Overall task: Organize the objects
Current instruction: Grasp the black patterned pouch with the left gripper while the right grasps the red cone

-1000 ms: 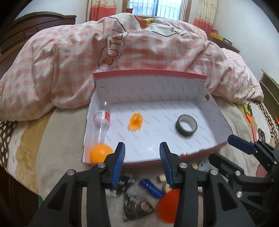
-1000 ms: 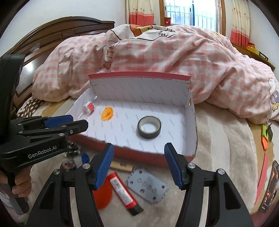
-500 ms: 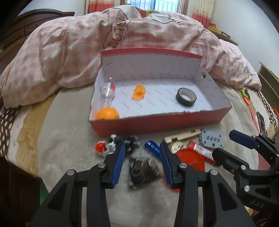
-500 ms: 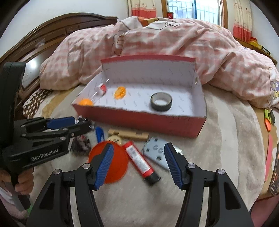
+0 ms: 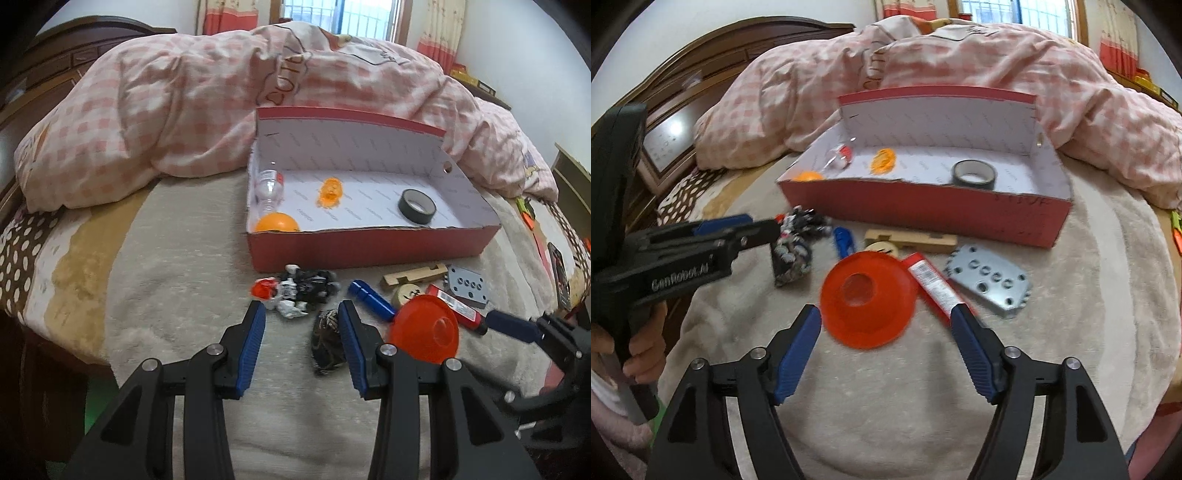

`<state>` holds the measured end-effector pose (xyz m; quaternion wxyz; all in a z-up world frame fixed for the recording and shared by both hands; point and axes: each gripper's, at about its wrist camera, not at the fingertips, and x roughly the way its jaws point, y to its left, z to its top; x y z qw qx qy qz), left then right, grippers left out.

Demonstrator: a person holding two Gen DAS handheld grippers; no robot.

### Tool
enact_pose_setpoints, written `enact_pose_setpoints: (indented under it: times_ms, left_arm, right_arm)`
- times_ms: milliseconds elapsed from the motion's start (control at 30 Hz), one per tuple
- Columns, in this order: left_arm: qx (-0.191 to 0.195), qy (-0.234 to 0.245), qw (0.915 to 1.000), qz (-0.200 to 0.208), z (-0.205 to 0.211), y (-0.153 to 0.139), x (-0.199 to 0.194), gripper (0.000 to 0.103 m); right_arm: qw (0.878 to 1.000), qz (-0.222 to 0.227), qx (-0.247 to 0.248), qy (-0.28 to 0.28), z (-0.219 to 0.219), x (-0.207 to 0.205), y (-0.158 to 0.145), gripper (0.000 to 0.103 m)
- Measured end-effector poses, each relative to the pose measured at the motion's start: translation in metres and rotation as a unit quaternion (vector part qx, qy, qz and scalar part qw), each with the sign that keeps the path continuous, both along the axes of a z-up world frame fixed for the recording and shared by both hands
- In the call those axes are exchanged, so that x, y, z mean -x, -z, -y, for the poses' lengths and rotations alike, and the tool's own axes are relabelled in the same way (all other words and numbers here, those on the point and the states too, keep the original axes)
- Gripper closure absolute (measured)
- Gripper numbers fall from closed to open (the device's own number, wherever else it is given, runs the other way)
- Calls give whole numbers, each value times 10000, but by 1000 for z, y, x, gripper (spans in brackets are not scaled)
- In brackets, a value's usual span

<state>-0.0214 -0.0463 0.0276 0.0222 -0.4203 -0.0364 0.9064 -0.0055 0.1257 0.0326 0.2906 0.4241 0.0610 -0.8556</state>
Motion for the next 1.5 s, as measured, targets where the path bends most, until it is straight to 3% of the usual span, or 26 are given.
enact_pose_setpoints:
  times_ms: [333,833,1133,1500]
  left_arm:
    - [-175,64,9998,-94,6,5,0,60]
    - [-233,344,9991,-100,-11,5,-4,58]
    - [-160,447,9989,-66,-15,7,-9,58]
    - [-11,666,9977,87,-30,19,-9,58]
  right_arm:
    - [9997,115,-198,-104,21,2,24,28]
    - [9984,-270,-493,-49,34,3,30,28]
    - [9993,-172,-303,-96,22,-3,24,32]
    - [9983,-86,-515,-266,4,-28,29,32]
